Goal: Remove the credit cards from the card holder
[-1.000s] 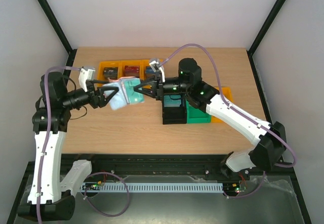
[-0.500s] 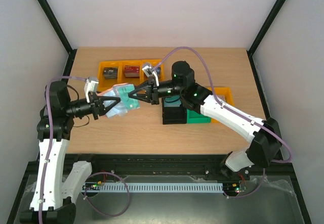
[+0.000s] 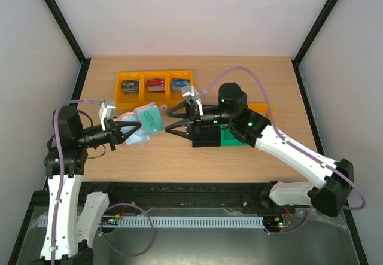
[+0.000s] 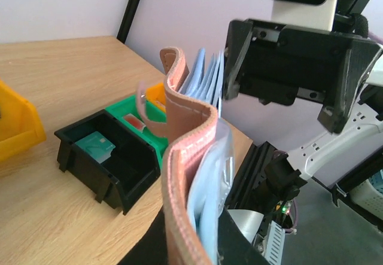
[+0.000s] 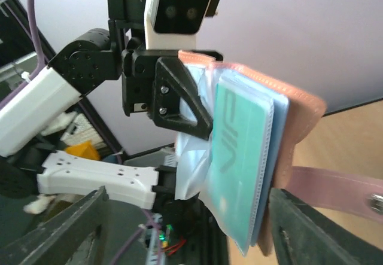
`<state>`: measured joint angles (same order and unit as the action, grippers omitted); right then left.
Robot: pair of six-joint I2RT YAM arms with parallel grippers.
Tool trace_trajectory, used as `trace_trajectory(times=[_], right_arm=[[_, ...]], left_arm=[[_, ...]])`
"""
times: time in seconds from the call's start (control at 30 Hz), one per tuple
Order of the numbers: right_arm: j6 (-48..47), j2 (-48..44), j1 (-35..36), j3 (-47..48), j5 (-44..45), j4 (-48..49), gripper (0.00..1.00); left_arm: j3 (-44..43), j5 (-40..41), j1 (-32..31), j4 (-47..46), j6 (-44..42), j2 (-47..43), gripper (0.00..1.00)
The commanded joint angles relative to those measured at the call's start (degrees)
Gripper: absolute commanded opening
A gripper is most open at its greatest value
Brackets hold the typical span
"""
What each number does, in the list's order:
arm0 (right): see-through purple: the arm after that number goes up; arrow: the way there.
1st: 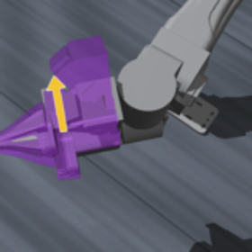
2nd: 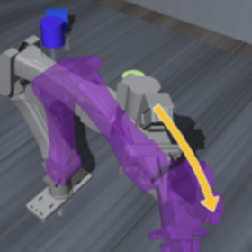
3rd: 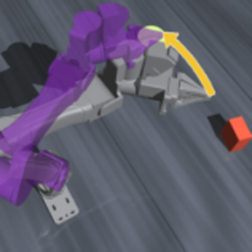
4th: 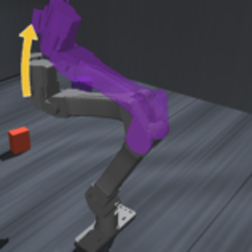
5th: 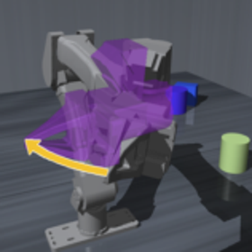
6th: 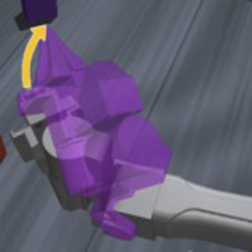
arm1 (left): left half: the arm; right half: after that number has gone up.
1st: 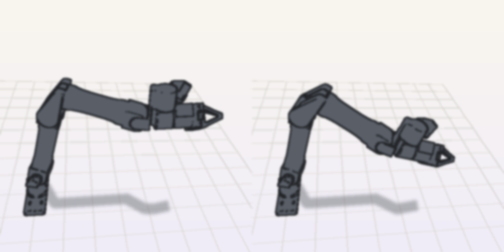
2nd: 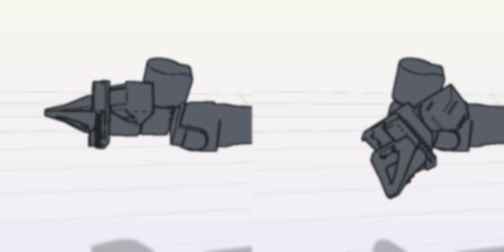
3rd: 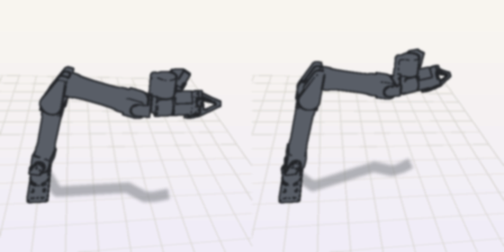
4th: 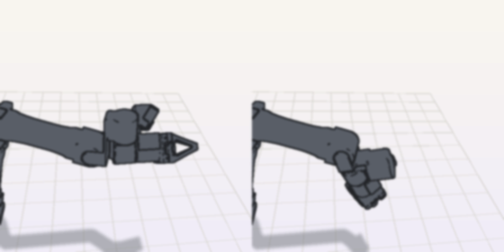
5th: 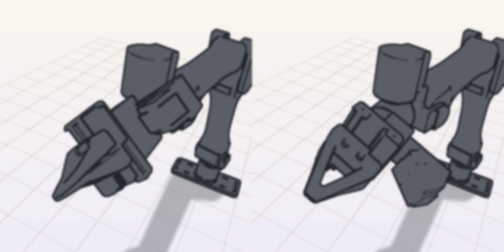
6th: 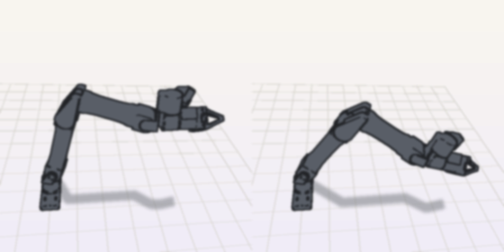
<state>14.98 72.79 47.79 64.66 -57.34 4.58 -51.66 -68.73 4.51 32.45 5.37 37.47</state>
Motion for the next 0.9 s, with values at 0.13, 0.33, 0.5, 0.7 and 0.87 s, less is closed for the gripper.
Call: trace_trajectory(times=[0.13,0.33,0.5,0.7,0.87], right_arm=[[-11.5,-5.0,-0.6,2.0,8.6,-10.1,0.78],[-13.9,-3.7,-0.7,3.4,8.3,-10.8,0.89],[-16.9,-0.8,-0.7,7.6,7.9,-12.5,0.96],[-18.4,5.4,-0.6,12.3,1.5,-13.6,0.96],[-17.9,9.1,-0.3,14.7,-5.4,-13.5,0.82]], left_arm=[[-2.8,-5.0,0.4,1.9,-5.6,1.9,0.02],[-7.1,-8.1,0.2,9.6,-14.6,4.8,0.02],[-10.6,-8.3,-0.8,16.5,-22.0,6.9,0.02],[-12.8,-8.8,-1.6,17.6,-22.8,8.6,0.02],[-12.7,-8.7,-1.7,17.0,-22.4,9.2,0.02]])
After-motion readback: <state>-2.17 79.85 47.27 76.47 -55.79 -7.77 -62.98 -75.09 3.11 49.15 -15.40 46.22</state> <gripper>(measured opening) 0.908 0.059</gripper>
